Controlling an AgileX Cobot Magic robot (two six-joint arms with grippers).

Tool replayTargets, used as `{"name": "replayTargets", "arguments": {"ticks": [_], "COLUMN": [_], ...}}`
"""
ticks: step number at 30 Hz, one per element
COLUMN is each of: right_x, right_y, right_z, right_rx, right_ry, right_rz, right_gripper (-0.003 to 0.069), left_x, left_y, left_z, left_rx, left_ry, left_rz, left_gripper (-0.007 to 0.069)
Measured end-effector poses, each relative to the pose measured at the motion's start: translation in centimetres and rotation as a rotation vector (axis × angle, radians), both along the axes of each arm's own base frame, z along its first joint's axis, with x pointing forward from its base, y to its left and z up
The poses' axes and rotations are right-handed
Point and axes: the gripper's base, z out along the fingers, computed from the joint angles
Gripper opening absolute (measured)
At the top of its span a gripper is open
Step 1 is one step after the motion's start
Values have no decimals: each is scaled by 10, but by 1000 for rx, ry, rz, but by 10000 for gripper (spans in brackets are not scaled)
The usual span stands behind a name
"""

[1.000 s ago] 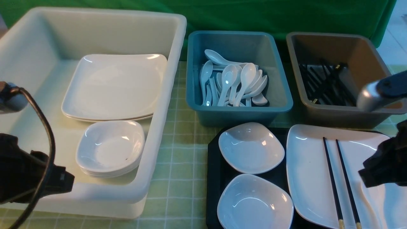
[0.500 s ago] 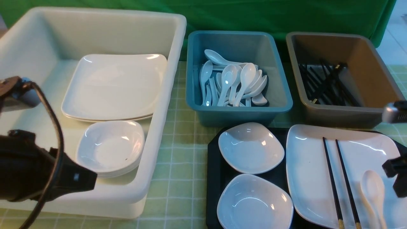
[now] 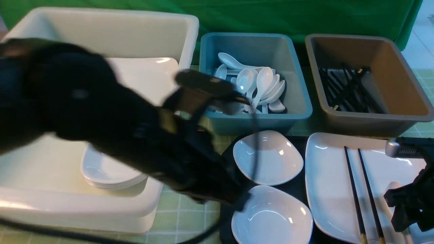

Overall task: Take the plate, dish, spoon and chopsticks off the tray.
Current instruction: Use the right arm to grab a soup spoon from the plate, then use the right arm to put the soup spoon into the small storage box in the middle

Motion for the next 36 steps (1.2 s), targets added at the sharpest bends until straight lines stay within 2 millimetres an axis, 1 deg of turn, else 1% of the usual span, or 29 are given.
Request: {"name": "replayTargets", "arguments": {"ticks": [1,3,6,7,9,10,11,13,17,18,20,22,23,24,25,26,28,29,30,31,32,33,34,35,36], "right_x": [0,1,2,2,2,3,3,3,2,1,0,3,8,12,22,30,59,72,90,100,116,133,150,162,172], "right_y": [0,0,0,0,0,0,0,0,0,0,0,1,3,4,7,12,27,34,44,50,62,76,92,102,111], "right_z": [0,-4,-8,-9,-11,-11,-12,-12,-9,-3,10,29,47,57,76,89,125,126,140,144,148,156,152,156,150], "right_rx": [0,1,2,2,2,2,2,2,2,3,4,10,29,45,78,125,230,259,282,292,305,325,344,357,366], "right_ry": [1,15,28,31,38,38,39,39,30,15,-25,-92,-152,-183,-247,-283,-399,-404,-456,-473,-500,-539,-543,-572,-569], "right_rz": [0,-1,-2,-2,-2,-1,0,3,9,13,17,14,12,10,21,28,94,110,143,161,188,212,225,233,240], "right_gripper": [376,376,367,355,307,291,214,127,134,134,134,134,134,134,134,134,134,134,134,134,134,134,134,134,134], "left_x": [1,13,24,28,33,34,36,40,46,47,52,60,68,73,85,92,107,112,117,121,125,126,128,128,128], "left_y": [-2,-33,-58,-69,-81,-84,-92,-99,-104,-103,-99,-92,-83,-78,-62,-52,-25,-14,-2,8,19,26,33,36,38], "left_z": [-1,-9,-14,-19,-24,-26,-29,-35,-41,-41,-38,-30,-22,-17,-7,0,14,18,22,25,28,29,30,30,29], "left_rx": [1,3,-29,-49,-80,-88,-109,-126,-139,-137,-136,-135,-136,-136,-138,-138,-144,-142,-138,-134,-124,-116,-106,-98,-94], "left_ry": [1,-22,-90,-118,-155,-157,-179,-192,-224,-228,-233,-234,-238,-239,-250,-257,-276,-279,-280,-283,-279,-275,-263,-253,-247], "left_rz": [-4,-53,-100,-122,-144,-148,-163,-162,-156,-155,-145,-120,-93,-74,-27,3,81,108,141,163,189,202,215,220,222], "left_gripper": [-20,-20,-20,-20,-20,-20,-20,-20,-20,-20,-20,-20,-20,-20,-20,-20,-20,-20,-20,-20,-20,-20,-20,-20,-20]}}
